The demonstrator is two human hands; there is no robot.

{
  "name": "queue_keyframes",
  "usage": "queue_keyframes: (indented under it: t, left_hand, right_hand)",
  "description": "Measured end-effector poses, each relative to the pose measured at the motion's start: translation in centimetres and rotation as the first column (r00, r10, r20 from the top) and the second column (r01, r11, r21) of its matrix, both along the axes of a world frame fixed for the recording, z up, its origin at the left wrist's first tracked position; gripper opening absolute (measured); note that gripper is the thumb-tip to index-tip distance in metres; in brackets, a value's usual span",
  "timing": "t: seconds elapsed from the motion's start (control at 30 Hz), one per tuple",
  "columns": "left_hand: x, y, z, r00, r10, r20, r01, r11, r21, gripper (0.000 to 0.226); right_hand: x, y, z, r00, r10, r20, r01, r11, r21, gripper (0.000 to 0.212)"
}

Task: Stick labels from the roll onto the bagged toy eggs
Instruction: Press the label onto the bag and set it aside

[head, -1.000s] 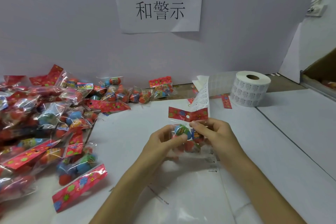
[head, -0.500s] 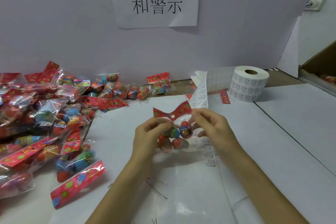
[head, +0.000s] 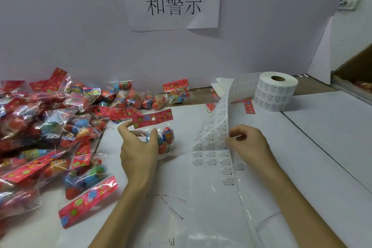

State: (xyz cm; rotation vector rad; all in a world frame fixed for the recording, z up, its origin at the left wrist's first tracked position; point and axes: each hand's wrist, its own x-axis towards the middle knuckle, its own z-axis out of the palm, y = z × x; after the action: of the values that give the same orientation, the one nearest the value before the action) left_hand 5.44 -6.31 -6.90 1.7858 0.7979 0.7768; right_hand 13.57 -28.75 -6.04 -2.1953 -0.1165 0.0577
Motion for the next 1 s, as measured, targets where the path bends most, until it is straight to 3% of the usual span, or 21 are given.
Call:
queue_keyframes:
  t: [0.13, 0.23, 0.27, 0.33, 0.4, 0.47, 0.57, 0.67, 0.73, 0.87, 1.0]
  left_hand:
    - [-0.2, -0.4, 0.2, 0.999, -0.02, -0.029, 0.023, 0.992, 0.122, 0.083]
    - [-0.5, -1.0, 0.7, 0.992, -0.064, 0.112, 0.011, 0.907, 0.422, 0.077]
    - [-0.6, -1.2, 0.9, 0.975, -0.135, 0.178, 0.042, 0.892, 0.449, 0.07]
    - [-0.9, -1.9, 1.5, 0.923, -0.297, 0.244, 0.193, 0.908, 0.372, 0.055]
    - [-1.2, -3.0, 1.7, 0.878, -0.383, 0.287, 0.343, 0.921, 0.183, 0.045]
    - [-1.4, -3.9, 2.0, 0.859, -0.42, 0.293, 0.449, 0.893, -0.036, 0.055]
    - [-1.3, -4.5, 2.2, 0.814, -0.536, 0.223, 0.58, 0.737, -0.347, 0.085]
    - [-1.3, -4.6, 1.9, 0.696, -0.694, 0.183, 0.653, 0.506, -0.564, 0.088]
    - [-1.4, -4.8, 1.8, 0.646, -0.745, 0.168, 0.683, 0.465, -0.563, 0.081]
    - [-1.3, -4.9, 1.5, 0.706, -0.7, 0.11, 0.648, 0.575, -0.499, 0.071]
    - [-1.2, -4.9, 1.2, 0.731, -0.672, 0.117, 0.626, 0.592, -0.508, 0.068]
  right_hand:
    - [-0.6, 0.5, 0.6, 0.998, 0.066, -0.008, -0.061, 0.955, 0.289, 0.004]
    - [-0.7, 0.6, 1.0, 0.997, 0.077, -0.023, -0.063, 0.926, 0.373, 0.004]
    - [-0.8, 0.6, 1.1, 0.996, 0.084, -0.041, -0.059, 0.904, 0.423, 0.007]
    - [-0.9, 0.5, 1.4, 0.991, 0.11, -0.078, -0.05, 0.838, 0.543, 0.014]
    - [-0.9, 0.4, 1.7, 0.987, 0.13, -0.094, -0.041, 0.771, 0.636, 0.018]
    - [-0.9, 0.2, 1.9, 0.986, 0.133, -0.1, -0.024, 0.708, 0.705, 0.02]
    - [-0.6, 0.0, 2.1, 0.987, 0.113, -0.115, 0.015, 0.645, 0.764, 0.023]
    - [-0.5, -0.1, 2.0, 0.989, 0.096, -0.113, 0.03, 0.614, 0.789, 0.023]
    - [-0.5, -0.1, 2.0, 0.989, 0.093, -0.116, 0.039, 0.594, 0.803, 0.021]
    - [-0.2, 0.0, 1.7, 0.977, 0.139, -0.163, 0.068, 0.522, 0.85, 0.028]
    - [-0.3, 0.1, 1.6, 0.972, 0.163, -0.17, 0.066, 0.503, 0.862, 0.032]
